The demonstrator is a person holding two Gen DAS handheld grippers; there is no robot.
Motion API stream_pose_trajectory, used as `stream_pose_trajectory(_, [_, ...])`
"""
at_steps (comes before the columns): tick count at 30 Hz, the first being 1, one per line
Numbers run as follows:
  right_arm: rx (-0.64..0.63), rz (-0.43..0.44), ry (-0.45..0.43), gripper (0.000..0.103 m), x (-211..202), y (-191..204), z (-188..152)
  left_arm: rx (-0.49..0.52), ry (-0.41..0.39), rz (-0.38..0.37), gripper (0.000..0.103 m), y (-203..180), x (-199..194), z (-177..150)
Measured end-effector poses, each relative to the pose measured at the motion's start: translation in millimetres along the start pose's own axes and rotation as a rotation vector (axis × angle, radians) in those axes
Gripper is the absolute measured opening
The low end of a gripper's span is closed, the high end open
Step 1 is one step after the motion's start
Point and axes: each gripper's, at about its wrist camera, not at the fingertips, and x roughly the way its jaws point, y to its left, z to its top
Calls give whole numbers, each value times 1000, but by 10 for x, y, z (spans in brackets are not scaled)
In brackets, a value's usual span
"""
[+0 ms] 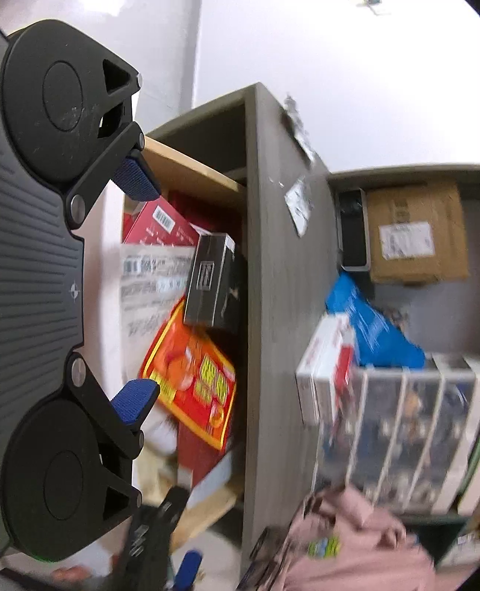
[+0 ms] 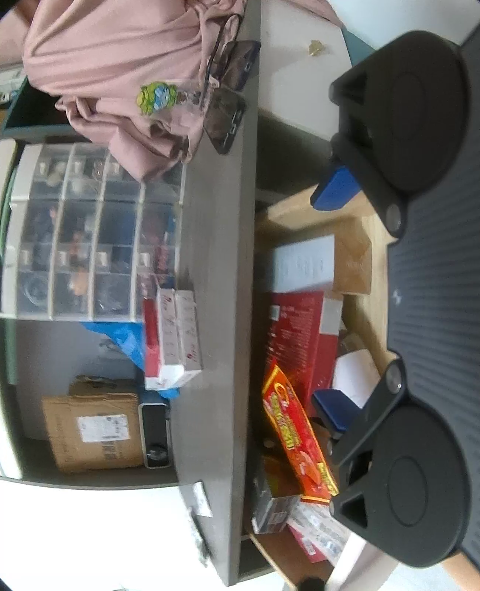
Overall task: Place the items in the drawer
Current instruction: 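Open the left gripper and back it away from the drawer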
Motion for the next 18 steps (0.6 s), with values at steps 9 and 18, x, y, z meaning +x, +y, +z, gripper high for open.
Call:
stream_pose_trajectory(9, [-2, 15, 55, 103, 133, 59, -53, -34, 103, 29, 103, 81, 615, -62])
stream_pose_trajectory(18, [-1, 31, 107, 103, 252, 105, -99, 11, 87, 44, 103, 44, 643, -139])
